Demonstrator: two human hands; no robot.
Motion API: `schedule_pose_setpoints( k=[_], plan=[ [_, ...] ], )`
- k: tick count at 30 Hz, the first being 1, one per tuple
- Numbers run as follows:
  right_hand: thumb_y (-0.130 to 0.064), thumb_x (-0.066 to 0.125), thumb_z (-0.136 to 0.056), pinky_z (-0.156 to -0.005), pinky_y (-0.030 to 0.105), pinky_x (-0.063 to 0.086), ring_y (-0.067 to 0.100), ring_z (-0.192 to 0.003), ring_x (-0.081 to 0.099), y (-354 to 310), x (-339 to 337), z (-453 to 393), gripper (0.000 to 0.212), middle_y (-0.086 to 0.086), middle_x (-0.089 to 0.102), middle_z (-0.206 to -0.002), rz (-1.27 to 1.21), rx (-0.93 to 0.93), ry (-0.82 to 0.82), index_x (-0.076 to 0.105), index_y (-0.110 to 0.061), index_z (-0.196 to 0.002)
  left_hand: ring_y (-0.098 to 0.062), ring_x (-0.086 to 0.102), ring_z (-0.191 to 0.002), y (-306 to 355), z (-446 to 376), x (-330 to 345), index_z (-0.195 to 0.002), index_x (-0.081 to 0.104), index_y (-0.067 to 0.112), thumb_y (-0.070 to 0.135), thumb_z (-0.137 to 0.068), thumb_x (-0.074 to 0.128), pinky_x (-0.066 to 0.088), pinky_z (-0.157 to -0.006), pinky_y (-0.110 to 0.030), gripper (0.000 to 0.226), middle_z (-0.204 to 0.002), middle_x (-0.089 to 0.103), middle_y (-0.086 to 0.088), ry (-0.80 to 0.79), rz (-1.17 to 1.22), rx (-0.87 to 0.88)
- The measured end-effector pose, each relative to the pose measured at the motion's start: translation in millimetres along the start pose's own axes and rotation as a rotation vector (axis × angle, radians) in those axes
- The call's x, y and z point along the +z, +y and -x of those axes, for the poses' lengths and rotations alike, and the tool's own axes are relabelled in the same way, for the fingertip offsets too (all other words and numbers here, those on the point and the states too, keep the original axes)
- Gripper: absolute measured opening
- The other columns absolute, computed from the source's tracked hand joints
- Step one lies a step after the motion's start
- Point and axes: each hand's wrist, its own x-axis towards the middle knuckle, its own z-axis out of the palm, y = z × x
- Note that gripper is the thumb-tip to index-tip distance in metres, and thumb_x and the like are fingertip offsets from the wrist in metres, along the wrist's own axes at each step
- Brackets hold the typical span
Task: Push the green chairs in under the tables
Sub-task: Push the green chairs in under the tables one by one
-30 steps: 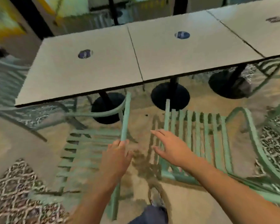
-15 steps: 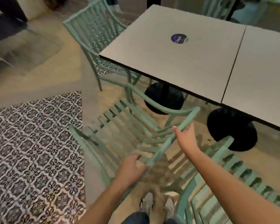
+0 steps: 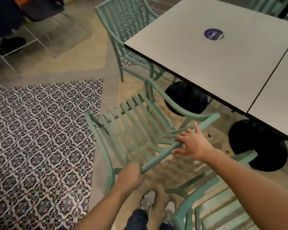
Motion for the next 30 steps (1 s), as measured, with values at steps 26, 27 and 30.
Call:
schedule_pose_setpoints(
  k=[26, 27, 30],
  plan=[
    [-0.076, 0.029, -0.085, -0.108, 0.070, -0.006, 0.031, -0.135, 0.034, -186, 56, 35, 0.076, 0.004, 0.046, -0.142, -0.103, 0.211, -0.021, 0.049, -0.021, -0.133, -0.023, 0.064, -0.104, -161, 44, -28, -0.136, 0.036, 0.051, 0.026, -0.068, 0.044, 0.054, -0.083, -0.036, 0.073, -0.114, 0.065, 0.002, -0.055, -0.330, 0.088],
    [-0.076, 0.029, -0.085, -0.108, 0.070, -0.006, 0.031, -0.135, 0.034, -191, 57, 34, 0.075, 0.004, 0.046, -0.142, -0.105, 0.215, -0.015, 0.049, -0.021, -0.132, -0.023, 0.064, -0.104, -163, 45, -30, -0.135, 0.038, 0.051, 0.026, -0.070, 0.045, 0.053, -0.083, -0.036, 0.070, -0.114, 0.065, 0.002, -0.056, -0.339, 0.090],
    [-0.076, 0.031, -0.084, -0.110, 0.067, -0.005, 0.029, -0.131, 0.039, -194, 58, 36, 0.074, 0.001, 0.053, -0.134, -0.118, 0.236, 0.034, 0.051, -0.022, -0.131, -0.023, 0.065, -0.103, -160, 48, -33, -0.123, 0.051, 0.044, 0.024, -0.073, 0.049, 0.053, -0.083, -0.036, 0.054, -0.110, 0.067, 0.000, -0.063, -0.369, 0.093]
  ],
)
